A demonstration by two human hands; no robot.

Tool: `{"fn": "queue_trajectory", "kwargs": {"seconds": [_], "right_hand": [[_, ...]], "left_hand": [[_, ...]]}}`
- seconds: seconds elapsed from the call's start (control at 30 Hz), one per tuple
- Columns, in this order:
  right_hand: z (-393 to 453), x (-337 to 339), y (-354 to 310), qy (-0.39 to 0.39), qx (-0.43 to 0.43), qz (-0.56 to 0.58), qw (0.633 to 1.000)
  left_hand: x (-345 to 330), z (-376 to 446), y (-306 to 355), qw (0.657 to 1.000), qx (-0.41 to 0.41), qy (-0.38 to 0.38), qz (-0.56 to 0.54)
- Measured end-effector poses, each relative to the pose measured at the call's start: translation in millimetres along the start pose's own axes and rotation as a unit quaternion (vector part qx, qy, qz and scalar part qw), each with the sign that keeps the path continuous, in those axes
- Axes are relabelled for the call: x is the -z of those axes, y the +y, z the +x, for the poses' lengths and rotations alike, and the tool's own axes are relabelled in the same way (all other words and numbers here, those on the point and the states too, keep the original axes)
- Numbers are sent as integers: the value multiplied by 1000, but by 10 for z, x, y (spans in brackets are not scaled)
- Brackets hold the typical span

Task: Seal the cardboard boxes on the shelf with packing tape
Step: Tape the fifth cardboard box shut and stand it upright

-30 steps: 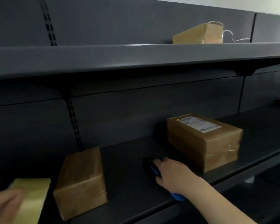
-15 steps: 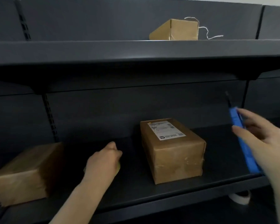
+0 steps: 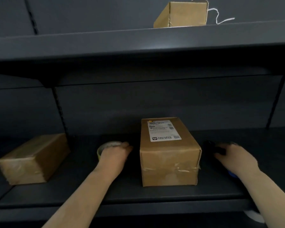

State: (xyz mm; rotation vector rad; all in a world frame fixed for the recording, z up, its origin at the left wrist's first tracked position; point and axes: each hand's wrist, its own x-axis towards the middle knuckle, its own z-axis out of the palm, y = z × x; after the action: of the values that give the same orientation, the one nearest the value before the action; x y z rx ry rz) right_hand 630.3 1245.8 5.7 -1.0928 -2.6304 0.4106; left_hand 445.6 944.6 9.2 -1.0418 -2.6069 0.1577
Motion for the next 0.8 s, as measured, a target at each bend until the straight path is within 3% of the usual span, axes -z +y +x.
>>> {"fn": "queue_trajectory", "kwargs": {"seconds": [0.1, 0.2, 0.27, 0.37, 0.43, 0.47, 0.53, 0.6, 0.67, 0.8], "right_hand": [[-5, -25, 31, 16, 1, 42, 999], [-31, -41, 48, 39, -2, 82, 996], [-73, -8, 44, 103, 19, 97, 990], [-208, 83, 24, 236, 92, 133, 958], [-410, 133, -50, 235, 109, 272, 927], [-519, 156, -141, 195, 95, 358, 908], [-681, 145, -411, 69, 39, 476, 876], [-757, 16, -656, -73, -53, 503, 860], [-842, -167, -707, -147, -18, 557, 817], [-863, -329, -772, -148, 79, 530, 831]], "left_hand": [[-114, 29, -108, 999, -4, 16, -29], [-85, -86, -76, 988, -58, 98, -101], [75, -200, -16, 974, -82, 189, -96], [189, -450, -14, 917, -53, 378, -114], [265, -671, 34, 837, 41, 452, -307], [300, -753, 102, 770, 87, 447, -448], [373, -778, 288, 645, 142, 349, -665], [418, -680, 480, 595, 193, 166, -762], [455, -597, 634, 538, 207, 28, -816], [370, -515, 712, 498, 172, 38, -849]]}}
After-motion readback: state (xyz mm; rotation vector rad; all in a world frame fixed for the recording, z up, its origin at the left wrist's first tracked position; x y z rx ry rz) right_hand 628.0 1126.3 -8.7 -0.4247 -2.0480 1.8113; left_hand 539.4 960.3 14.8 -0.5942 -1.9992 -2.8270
